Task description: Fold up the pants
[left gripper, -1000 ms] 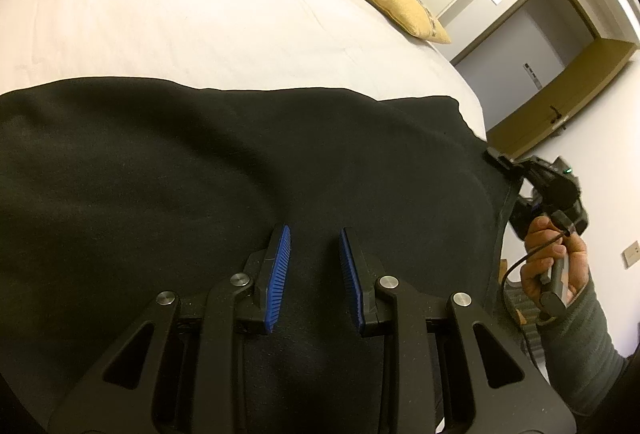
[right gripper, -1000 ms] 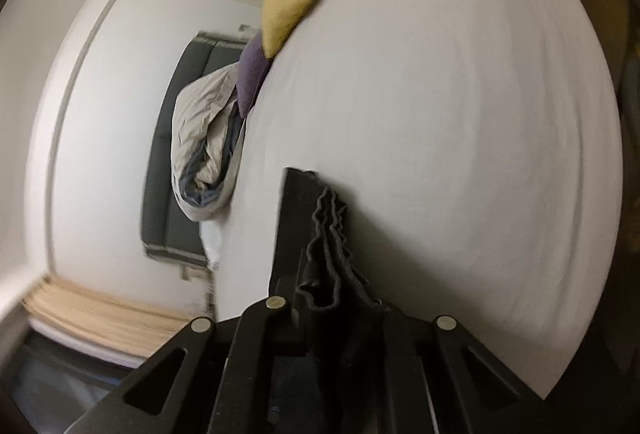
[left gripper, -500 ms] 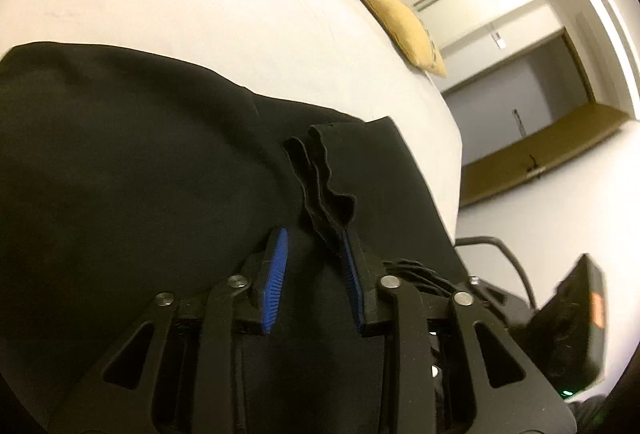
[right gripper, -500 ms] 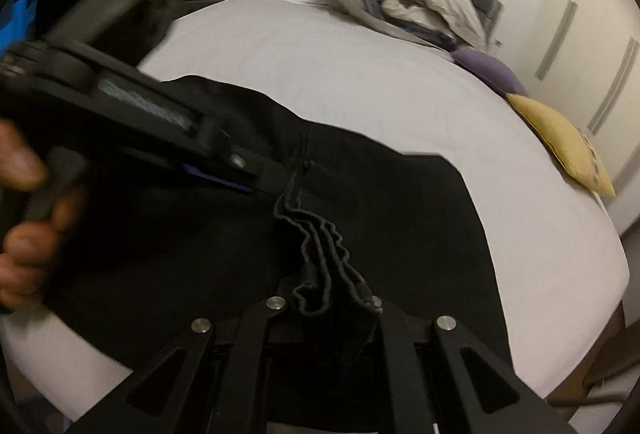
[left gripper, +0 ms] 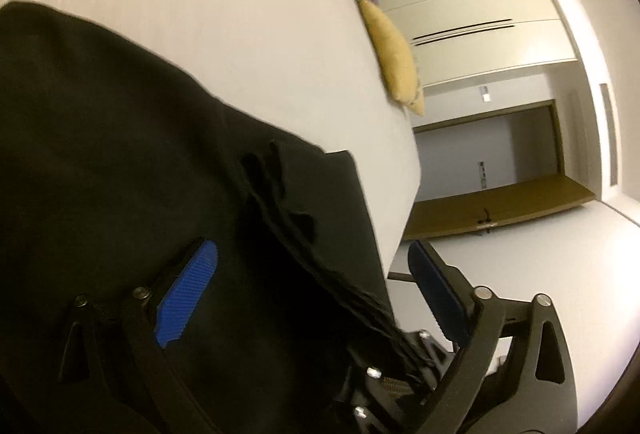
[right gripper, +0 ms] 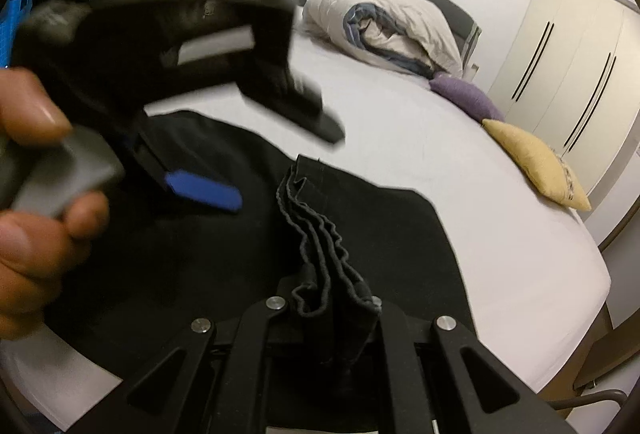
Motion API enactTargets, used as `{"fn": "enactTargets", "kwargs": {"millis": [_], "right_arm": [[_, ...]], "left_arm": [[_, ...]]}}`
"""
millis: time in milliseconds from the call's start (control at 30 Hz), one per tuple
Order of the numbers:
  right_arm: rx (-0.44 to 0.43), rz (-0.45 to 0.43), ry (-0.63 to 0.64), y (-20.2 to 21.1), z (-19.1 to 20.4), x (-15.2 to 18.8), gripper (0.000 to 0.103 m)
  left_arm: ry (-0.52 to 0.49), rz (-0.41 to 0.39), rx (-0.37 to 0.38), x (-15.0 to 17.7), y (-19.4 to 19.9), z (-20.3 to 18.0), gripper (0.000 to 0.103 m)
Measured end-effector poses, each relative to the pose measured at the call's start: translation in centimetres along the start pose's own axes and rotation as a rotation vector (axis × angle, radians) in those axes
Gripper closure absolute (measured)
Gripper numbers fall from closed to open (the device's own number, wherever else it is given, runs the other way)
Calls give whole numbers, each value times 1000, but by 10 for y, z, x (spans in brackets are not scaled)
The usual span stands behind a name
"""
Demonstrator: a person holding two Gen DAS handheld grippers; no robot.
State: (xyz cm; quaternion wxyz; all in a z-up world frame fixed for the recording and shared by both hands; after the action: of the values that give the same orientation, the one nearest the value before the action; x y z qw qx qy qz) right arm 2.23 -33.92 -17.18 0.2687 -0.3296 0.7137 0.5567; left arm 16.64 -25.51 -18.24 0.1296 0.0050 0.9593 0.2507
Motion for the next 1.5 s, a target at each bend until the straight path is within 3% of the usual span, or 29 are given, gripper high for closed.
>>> {"fn": "enactTargets", "kwargs": {"millis": [100,133,300,733,833,1100,1500], "right_arm": [[-1,-15,25,2,7,-5,94],[-2,-19,34,4,11,-4,94],[-10,-21,60,10,23,1,94],[-105,-49,183,22,84,-18,94],[-150,-34,227,19,107,-18,94],[-220,15,284,3,141,-20,94],[-244,46,324,-14,151,-26,94]], "left_arm": [[22,26,-2,-2,-6,2,48],[28,42,-3,-1,-10,2,68],[-17,61,-17,-8,-12,-3,96],[-284,158,-186,-28,34,-8,97],[-282,167,-235,-31,45,8,97],[-239,161,-283,-19,68,51,97],[-256,154,-333,-7,85,66,97]]}}
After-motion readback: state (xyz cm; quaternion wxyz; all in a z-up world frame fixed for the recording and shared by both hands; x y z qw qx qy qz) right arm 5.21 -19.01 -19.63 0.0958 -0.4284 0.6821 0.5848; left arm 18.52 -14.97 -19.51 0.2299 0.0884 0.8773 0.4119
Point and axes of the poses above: each gripper's, at about its wrist camera, not at the fingertips, and y roughly against the way its jaws point, z to its left, x to its underside, the point moved 4 cm from there along -y, roughly the way its jaws point, and after that the axes turned 5 degrees about -y, right-handed, at the moved point
